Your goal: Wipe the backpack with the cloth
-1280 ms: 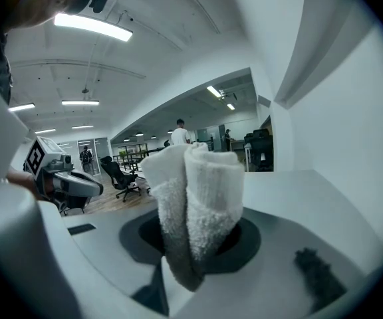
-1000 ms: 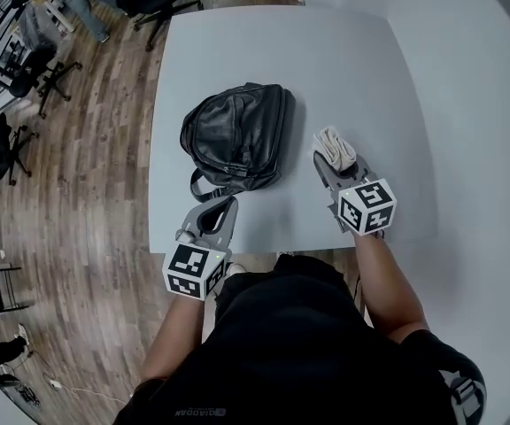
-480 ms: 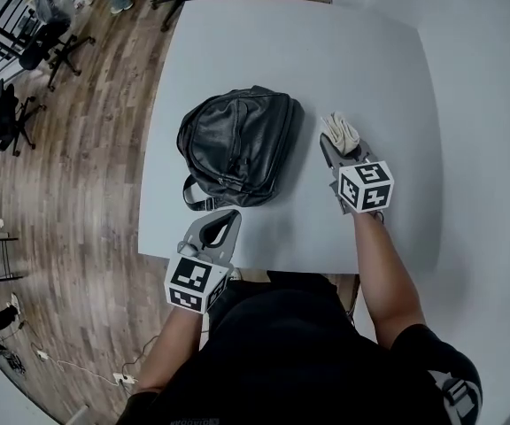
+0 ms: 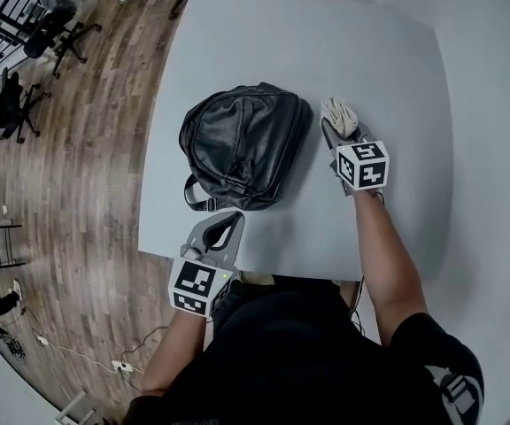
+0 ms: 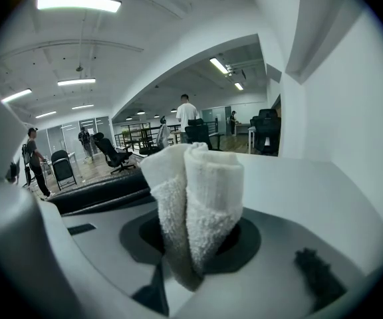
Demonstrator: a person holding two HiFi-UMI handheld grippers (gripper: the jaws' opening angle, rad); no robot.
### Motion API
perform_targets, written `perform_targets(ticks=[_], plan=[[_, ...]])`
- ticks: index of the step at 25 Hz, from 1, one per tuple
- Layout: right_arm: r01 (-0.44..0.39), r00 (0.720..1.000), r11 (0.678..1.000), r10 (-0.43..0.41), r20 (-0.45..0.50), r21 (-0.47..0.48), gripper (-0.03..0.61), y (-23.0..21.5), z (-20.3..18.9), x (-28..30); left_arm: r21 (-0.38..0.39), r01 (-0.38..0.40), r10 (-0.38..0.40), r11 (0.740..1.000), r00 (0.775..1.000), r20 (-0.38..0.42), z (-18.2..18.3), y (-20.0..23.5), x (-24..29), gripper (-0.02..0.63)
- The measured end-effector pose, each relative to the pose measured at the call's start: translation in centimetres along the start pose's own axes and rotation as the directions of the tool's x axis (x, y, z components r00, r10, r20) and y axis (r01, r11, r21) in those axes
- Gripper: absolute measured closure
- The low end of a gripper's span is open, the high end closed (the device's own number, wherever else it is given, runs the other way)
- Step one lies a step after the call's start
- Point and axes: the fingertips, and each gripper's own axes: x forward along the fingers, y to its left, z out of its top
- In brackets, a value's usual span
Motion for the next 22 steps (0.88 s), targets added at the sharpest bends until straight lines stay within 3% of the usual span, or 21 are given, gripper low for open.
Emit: perform_targets(ticks=[22], plan=[[-0.020,1.000,0.998,0.019,-0.017,-0.056,0.477,3.1,-1.1,0.1,-0.032,-0.027,0.027,0.999,0.999,0.018,-1.4,1.6,-1.7,0.607]])
